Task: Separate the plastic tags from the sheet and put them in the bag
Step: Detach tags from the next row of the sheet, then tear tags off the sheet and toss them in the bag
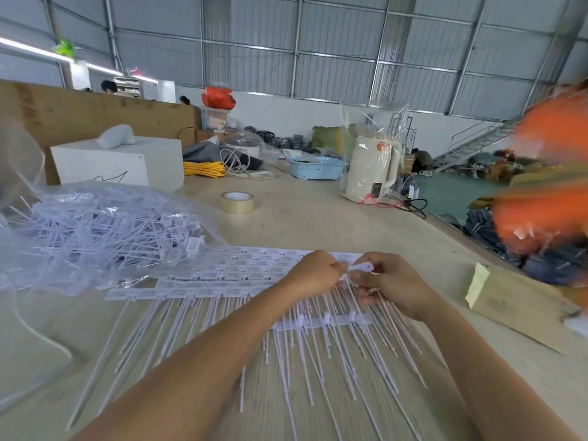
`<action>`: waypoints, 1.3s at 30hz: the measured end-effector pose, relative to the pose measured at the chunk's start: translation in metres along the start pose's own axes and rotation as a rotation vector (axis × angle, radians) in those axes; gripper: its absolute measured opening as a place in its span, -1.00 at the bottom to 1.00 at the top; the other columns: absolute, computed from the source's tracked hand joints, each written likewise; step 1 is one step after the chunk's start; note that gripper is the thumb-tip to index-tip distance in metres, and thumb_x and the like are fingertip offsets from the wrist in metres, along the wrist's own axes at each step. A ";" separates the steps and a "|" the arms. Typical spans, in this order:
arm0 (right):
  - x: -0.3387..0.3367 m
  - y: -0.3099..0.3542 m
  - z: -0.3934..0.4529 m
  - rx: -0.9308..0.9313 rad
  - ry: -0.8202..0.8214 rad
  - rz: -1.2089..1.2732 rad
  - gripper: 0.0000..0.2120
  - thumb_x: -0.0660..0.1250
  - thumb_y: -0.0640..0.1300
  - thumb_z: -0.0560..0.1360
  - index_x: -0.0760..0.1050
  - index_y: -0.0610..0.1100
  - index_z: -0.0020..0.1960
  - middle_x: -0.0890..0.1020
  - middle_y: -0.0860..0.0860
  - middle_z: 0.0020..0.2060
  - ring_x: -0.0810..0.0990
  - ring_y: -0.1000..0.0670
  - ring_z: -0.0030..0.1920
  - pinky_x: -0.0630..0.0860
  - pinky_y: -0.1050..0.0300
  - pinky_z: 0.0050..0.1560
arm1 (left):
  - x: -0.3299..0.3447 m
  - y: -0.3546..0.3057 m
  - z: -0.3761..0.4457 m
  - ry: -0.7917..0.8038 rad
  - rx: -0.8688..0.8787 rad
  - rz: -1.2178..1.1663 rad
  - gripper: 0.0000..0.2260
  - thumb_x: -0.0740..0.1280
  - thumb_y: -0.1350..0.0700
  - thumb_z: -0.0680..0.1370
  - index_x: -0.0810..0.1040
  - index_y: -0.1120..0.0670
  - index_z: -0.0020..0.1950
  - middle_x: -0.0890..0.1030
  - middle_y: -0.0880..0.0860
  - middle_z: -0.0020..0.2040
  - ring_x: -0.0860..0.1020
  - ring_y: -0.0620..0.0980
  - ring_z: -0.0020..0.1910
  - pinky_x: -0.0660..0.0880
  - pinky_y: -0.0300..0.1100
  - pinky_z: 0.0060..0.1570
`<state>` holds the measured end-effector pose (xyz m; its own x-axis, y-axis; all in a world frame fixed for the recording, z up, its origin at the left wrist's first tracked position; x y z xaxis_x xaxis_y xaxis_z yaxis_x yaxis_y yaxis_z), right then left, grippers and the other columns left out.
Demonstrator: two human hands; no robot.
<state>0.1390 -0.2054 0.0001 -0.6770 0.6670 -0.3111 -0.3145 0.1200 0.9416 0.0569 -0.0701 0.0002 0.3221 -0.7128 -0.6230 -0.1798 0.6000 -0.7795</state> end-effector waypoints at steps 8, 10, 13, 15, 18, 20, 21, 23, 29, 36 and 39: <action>0.005 0.006 -0.003 -0.220 -0.070 -0.083 -0.87 0.30 -0.46 0.46 0.53 -0.32 -0.24 0.53 -0.09 -0.42 0.53 0.05 -0.43 0.54 0.19 -0.43 | -0.007 -0.008 -0.003 0.007 -0.074 -0.139 -0.65 0.24 0.08 0.59 0.42 0.11 -0.40 0.46 0.06 -0.41 0.40 -0.03 -0.42 0.30 -0.22 -0.36; 0.008 0.007 -0.003 -0.272 -0.127 -0.154 -0.83 0.25 -0.50 0.46 0.52 -0.34 -0.26 0.52 -0.11 -0.38 0.52 0.04 -0.41 0.55 0.16 -0.44 | -0.009 -0.009 -0.004 0.036 -0.110 -0.163 -0.68 0.26 0.08 0.58 0.43 0.11 -0.37 0.44 0.04 -0.43 0.37 -0.07 -0.47 0.29 -0.29 -0.46; 0.008 0.009 -0.003 -0.286 -0.168 -0.169 -0.83 0.25 -0.48 0.47 0.52 -0.34 -0.26 0.52 -0.18 -0.35 0.51 0.04 -0.41 0.51 0.17 -0.50 | -0.013 -0.012 -0.007 0.049 -0.138 -0.221 -0.70 0.27 0.08 0.57 0.44 0.12 -0.35 0.41 0.02 -0.46 0.33 -0.10 -0.52 0.23 -0.36 -0.58; 0.006 0.011 -0.003 -0.270 -0.167 -0.128 -0.85 0.28 -0.44 0.47 0.53 -0.34 -0.26 0.53 -0.18 -0.38 0.51 0.03 -0.43 0.46 0.19 -0.54 | -0.013 -0.016 -0.006 0.033 -0.134 -0.229 -0.73 0.28 0.08 0.57 0.47 0.14 -0.31 0.42 0.03 -0.45 0.35 -0.07 -0.49 0.27 -0.31 -0.50; 0.001 0.012 -0.002 -0.239 -0.240 -0.137 -0.85 0.30 -0.45 0.45 0.53 -0.32 -0.27 0.53 -0.13 -0.47 0.49 0.05 -0.52 0.40 0.24 -0.59 | -0.013 -0.020 -0.005 0.017 -0.131 -0.220 -0.78 0.29 0.08 0.55 0.49 0.15 -0.26 0.43 0.03 -0.44 0.36 -0.05 -0.48 0.27 -0.26 -0.43; -0.013 0.011 -0.002 -0.180 -0.395 -0.155 -0.88 0.29 -0.44 0.44 0.52 -0.32 -0.25 0.51 -0.15 -0.48 0.47 0.06 -0.55 0.37 0.27 -0.60 | -0.014 -0.020 -0.005 0.024 -0.110 -0.187 -0.72 0.31 0.11 0.54 0.43 0.11 -0.38 0.42 0.00 -0.48 0.35 -0.09 -0.52 0.28 -0.28 -0.45; -0.022 0.010 -0.002 -0.138 -0.463 -0.102 -0.87 0.29 -0.43 0.45 0.51 -0.30 -0.25 0.49 -0.16 -0.47 0.45 0.06 -0.55 0.34 0.28 -0.60 | -0.015 -0.019 -0.007 0.020 -0.104 -0.162 -0.69 0.30 0.11 0.54 0.42 0.10 -0.41 0.42 -0.01 -0.49 0.35 -0.10 -0.52 0.30 -0.28 -0.44; -0.030 0.009 -0.004 -0.012 -0.448 0.190 -0.84 0.28 -0.41 0.49 0.48 -0.26 -0.24 0.46 -0.13 -0.43 0.43 0.09 -0.54 0.29 0.33 -0.62 | -0.018 -0.019 -0.009 0.012 -0.090 -0.128 -0.71 0.27 0.11 0.56 0.48 0.13 -0.37 0.46 -0.01 -0.46 0.41 -0.10 -0.48 0.35 -0.28 -0.39; 0.009 0.023 0.000 0.157 -0.132 0.421 -0.85 0.25 -0.30 0.54 0.48 -0.25 -0.21 0.53 -0.07 -0.40 0.49 0.11 -0.47 0.40 0.34 -0.57 | -0.022 -0.019 -0.009 0.160 -0.055 0.011 -0.80 0.22 0.32 0.54 0.55 0.37 0.09 0.57 0.21 -0.14 0.50 -0.02 -0.29 0.42 -0.14 -0.11; 0.027 0.015 -0.002 0.082 -0.108 0.276 -0.87 0.30 -0.33 0.51 0.49 -0.31 -0.22 0.62 -0.20 -0.37 0.62 -0.12 -0.34 0.56 0.06 -0.28 | -0.026 -0.013 -0.007 0.151 -0.003 0.052 -0.82 0.33 0.26 0.51 0.54 0.20 0.11 0.58 0.14 0.00 0.54 0.06 -0.03 0.47 -0.08 -0.03; 0.029 0.012 -0.002 0.035 -0.103 0.265 -0.87 0.28 -0.34 0.52 0.48 -0.33 -0.21 0.63 -0.21 -0.38 0.63 -0.10 -0.36 0.56 0.11 -0.33 | -0.030 -0.013 -0.009 0.170 -0.025 0.037 -0.61 0.40 0.22 0.48 0.41 0.12 0.27 0.48 0.08 0.17 0.47 0.03 0.16 0.45 -0.13 0.11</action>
<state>0.1144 -0.1856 0.0020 -0.6606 0.7496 -0.0402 -0.1109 -0.0445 0.9928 0.0415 -0.0591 0.0283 0.1537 -0.7427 -0.6517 -0.2126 0.6192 -0.7559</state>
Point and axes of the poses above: each hand's wrist, its own z-axis towards the middle knuckle, its own x-axis out of the palm, y = z × x, the point moved 1 cm from there along z, towards the middle knuckle
